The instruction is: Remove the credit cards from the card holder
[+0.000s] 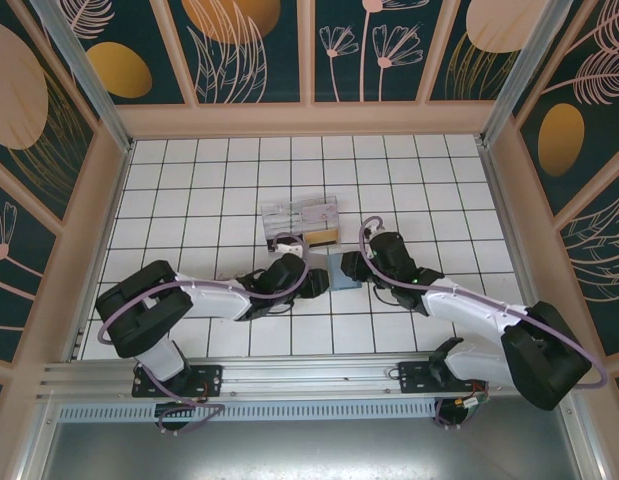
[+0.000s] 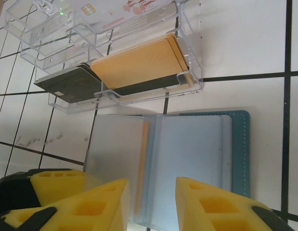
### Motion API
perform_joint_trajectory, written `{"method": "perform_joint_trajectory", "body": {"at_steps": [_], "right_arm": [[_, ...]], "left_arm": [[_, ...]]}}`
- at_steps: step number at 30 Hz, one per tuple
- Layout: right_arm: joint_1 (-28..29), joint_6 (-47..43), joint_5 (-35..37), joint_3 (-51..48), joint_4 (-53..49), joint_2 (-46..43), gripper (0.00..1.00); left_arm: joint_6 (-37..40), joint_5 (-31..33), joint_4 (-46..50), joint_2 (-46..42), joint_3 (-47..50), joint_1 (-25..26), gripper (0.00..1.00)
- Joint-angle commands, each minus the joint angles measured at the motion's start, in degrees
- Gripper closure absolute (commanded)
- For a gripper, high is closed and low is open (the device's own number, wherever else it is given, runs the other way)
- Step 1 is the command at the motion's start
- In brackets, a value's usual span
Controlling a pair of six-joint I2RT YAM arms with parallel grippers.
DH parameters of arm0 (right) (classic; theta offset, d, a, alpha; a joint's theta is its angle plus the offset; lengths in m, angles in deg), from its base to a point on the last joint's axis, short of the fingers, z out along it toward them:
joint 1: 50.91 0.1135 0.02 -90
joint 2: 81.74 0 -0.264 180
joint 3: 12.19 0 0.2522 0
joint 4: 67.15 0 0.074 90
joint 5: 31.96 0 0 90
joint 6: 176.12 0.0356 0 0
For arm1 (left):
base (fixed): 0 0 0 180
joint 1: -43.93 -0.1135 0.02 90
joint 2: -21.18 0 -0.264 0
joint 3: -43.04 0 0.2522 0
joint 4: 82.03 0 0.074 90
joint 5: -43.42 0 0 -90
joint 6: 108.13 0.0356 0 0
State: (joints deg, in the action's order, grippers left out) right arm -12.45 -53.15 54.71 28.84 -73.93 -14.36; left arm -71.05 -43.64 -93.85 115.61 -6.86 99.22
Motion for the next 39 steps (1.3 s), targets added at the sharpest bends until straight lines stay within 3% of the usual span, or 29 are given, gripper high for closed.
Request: {"method": "perform_joint_trajectory", "body": {"at_steps": [1, 9, 18, 28, 31, 37, 39], "right_arm": [[-0.9, -0.3, 1.9, -1.7, -1.5, -2.3, 0.67], [-4.3, 0.2, 3.6, -5.8, -3.7, -9.7, 0.67], [-6.1, 0.5, 3.1, -7.7, -4.5, -13.3, 0.66], [-4.4, -0.9, -4.4, -5.2, 1.4, -9.4, 0.66], [-1.8, -1.2, -5.3, -2.9, 2.8, -5.7, 0.67], [1.6, 0.1, -10.4, 1.0, 7.1, 3.2, 0.75], [1.8, 0.6, -11.0, 2.7, 6.5, 6.2, 0.80]], "left_arm": [[1.2, -3.1, -3.2, 1.7, -3.5, -0.1, 0.48], [0.9, -8.1, -3.9, 10.0, -10.3, 0.9, 0.50], [0.3, -7.5, -0.4, 12.6, -12.6, 1.2, 0.51], [1.5, 1.9, 3.6, -1.5, -5.2, 1.1, 0.54], [1.0, 5.4, 4.4, -5.2, -1.1, 0.8, 0.60], [-0.4, 6.5, 3.2, -6.7, 3.9, 0.0, 0.96], [-0.5, 6.5, 2.8, -6.0, 4.4, -0.1, 1.00]]}}
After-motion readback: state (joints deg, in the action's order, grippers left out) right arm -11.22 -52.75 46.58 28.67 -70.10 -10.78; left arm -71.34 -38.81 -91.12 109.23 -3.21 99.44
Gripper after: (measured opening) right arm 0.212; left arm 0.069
